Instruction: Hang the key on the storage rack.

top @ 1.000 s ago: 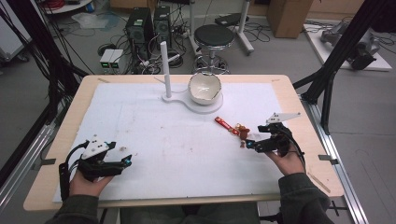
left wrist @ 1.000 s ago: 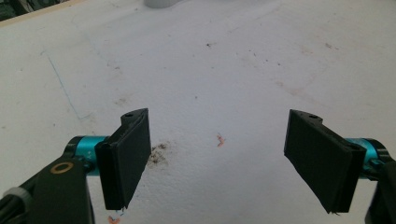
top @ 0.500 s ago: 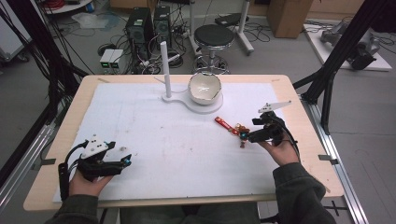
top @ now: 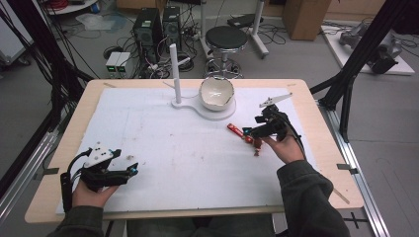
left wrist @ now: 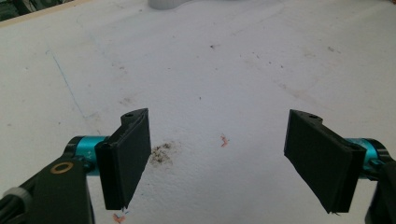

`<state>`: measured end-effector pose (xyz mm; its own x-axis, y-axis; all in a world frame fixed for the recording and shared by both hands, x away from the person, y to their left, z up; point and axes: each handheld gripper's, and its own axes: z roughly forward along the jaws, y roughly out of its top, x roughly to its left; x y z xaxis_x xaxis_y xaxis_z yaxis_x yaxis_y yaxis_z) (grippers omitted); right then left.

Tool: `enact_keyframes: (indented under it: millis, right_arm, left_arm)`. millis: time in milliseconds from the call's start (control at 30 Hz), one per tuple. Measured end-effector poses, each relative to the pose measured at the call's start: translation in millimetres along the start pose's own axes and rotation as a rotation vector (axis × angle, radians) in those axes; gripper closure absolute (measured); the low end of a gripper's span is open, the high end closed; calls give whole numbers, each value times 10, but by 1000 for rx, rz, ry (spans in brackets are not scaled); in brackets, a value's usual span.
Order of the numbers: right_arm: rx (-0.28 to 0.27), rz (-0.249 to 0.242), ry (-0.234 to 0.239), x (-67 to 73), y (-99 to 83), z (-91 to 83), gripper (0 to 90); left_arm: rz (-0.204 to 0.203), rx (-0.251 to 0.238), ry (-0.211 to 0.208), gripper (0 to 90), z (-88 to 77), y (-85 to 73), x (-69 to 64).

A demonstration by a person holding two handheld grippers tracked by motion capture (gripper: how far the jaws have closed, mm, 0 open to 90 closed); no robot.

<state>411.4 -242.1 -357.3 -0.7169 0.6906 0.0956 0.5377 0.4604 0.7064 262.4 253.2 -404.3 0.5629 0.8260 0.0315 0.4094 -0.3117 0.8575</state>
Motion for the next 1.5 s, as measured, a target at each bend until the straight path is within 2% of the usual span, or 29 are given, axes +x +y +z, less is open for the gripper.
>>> enact_keyframes:
  millis: [100,233,567,667,867,967,1500]
  right_arm:
    - [6,-3,1,-6,42,38,254]
    - [51,-3,-12,-26,102,184,290]
    - [114,-23,-53,-76,121,460,368]
    - [127,-6,-49,-99,116,515,381]
    - [163,-8,-59,-111,101,605,402]
    - [176,-32,-69,-104,98,645,411]
    - [242,-41,-86,-68,52,860,454]
  left_arm:
    - [-2,-1,-1,233,1,-1,1]
    - [0,-4,-3,233,14,6,-11]
    - [2,-1,-5,233,14,4,2]
    - [0,1,-5,233,13,2,6]
    - [-2,-1,-5,233,13,1,7]
    - [-1,2,-5,233,13,2,7]
    - [-3,-1,-7,233,12,3,9]
